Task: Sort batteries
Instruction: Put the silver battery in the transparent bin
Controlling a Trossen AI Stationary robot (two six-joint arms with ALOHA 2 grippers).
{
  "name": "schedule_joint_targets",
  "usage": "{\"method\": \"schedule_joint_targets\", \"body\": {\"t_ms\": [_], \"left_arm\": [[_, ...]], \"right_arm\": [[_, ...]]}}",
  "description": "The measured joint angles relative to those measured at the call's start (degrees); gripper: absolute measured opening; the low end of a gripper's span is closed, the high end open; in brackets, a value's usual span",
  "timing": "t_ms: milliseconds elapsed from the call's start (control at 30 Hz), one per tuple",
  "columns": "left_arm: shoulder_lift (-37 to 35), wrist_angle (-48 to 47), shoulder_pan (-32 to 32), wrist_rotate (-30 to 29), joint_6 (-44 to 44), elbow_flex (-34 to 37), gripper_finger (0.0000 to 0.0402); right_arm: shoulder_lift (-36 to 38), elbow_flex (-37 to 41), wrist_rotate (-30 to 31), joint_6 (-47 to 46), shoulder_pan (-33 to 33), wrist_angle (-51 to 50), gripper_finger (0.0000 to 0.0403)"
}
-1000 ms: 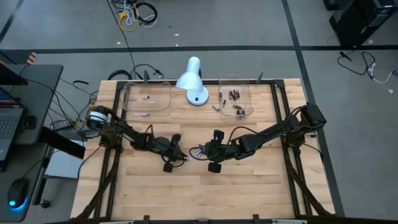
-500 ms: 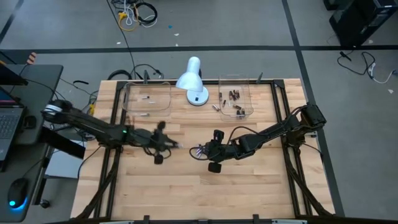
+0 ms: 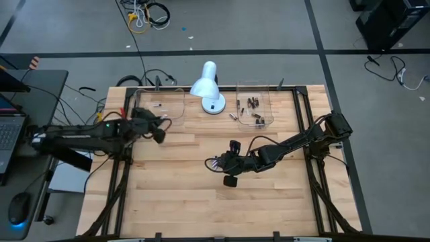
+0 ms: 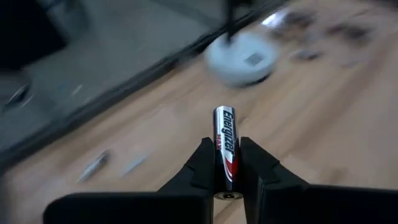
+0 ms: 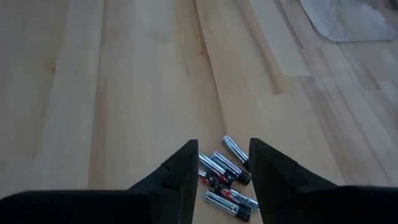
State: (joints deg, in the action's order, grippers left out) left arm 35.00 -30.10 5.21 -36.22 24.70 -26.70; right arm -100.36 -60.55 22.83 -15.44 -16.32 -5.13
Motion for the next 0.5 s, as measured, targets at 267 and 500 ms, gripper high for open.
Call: {"method": "schedule_joint_targets", "body": {"t_ms": [267, 500], "left_arm": [[-0.5, -8.7, 9.4, 7.0, 2.9, -2.3, 0.0032], [0.0, -9.7, 17.6, 10.0, 2.9, -2.3, 0.0032]], "right_arm": [[0.0, 0.0, 0.0, 0.6, 0.5, 2.2, 0.0128], [0.0, 0.0, 0.0, 0.6, 0.5, 2.1, 0.0128]]}}
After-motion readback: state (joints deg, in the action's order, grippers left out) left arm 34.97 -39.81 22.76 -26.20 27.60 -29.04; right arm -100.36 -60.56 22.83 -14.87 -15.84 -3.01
